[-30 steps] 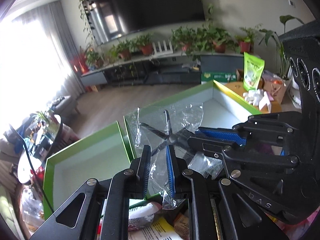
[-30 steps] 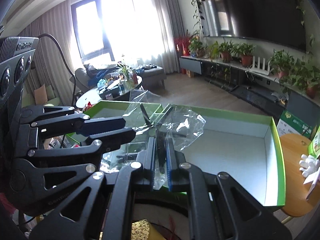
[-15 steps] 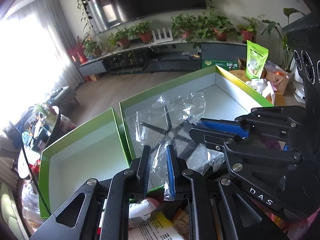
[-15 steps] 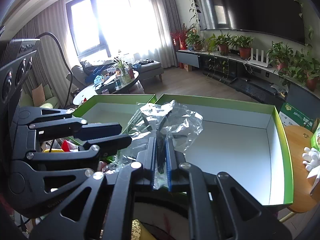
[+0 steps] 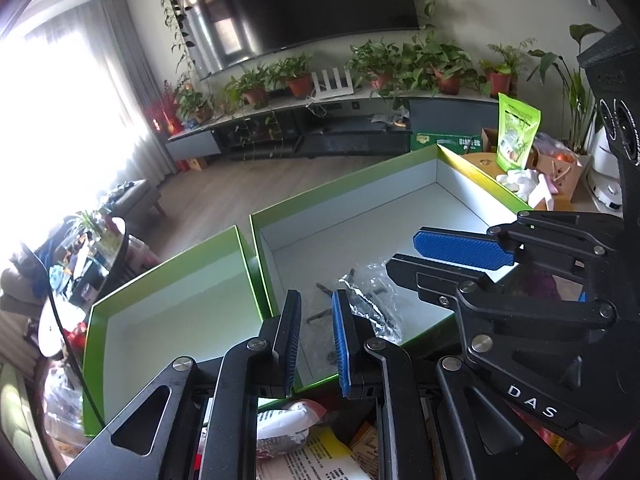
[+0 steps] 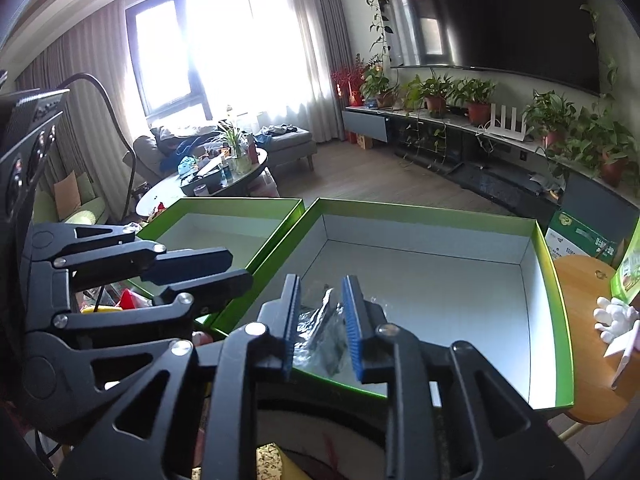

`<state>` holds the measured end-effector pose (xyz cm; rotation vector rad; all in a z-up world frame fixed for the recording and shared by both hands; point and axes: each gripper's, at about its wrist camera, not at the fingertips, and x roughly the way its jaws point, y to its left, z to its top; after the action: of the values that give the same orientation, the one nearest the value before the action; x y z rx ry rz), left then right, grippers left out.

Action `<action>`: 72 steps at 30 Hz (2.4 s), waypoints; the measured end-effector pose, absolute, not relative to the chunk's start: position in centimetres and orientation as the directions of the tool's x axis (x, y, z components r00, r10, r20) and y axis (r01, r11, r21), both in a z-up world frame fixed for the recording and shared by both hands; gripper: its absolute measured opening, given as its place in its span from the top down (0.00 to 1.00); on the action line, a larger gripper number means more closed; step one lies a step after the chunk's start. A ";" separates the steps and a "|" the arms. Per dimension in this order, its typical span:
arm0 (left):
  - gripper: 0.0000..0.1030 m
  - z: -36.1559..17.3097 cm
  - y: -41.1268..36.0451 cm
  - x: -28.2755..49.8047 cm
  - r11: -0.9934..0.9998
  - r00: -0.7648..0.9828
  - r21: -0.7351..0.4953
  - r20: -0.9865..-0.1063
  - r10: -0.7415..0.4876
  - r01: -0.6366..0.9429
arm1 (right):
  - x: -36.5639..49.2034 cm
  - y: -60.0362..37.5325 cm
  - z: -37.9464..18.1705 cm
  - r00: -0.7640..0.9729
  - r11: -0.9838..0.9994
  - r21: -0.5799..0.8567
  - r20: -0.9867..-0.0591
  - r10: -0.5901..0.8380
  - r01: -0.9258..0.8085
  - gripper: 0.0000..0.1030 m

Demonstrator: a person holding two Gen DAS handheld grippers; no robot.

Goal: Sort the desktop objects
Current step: 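Lower the bag into the green-rimmed box and open both grippers, then move both grippers back over the cluttered pile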

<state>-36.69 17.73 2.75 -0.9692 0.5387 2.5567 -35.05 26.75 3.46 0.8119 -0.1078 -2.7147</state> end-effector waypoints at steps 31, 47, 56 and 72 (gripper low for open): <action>0.85 9.0 14.8 -30.1 -0.887 -0.798 0.170 -0.532 0.284 -0.430 | -26.8 24.2 10.6 -0.870 -0.968 0.037 -0.430 -0.241 0.250 0.78; 0.85 13.8 10.3 -22.4 -0.932 -0.885 0.124 -0.377 0.273 -0.341 | -17.1 21.0 14.1 -0.923 -0.976 0.005 -0.323 -0.209 0.219 0.78; 0.85 15.5 8.9 -18.2 -0.935 -0.907 0.133 -0.319 0.274 -0.329 | -13.3 19.6 15.3 -0.930 -0.972 -0.003 -0.294 -0.222 0.233 0.78; 0.85 14.9 7.5 -12.8 -0.938 -0.909 0.111 -0.306 0.283 -0.329 | -8.1 18.1 15.5 -0.936 -0.972 -0.012 -0.275 -0.221 0.233 0.77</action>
<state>-12.84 7.46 14.88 -0.4132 0.2301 2.7859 -8.07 18.12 15.47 0.4018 0.0653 -2.8818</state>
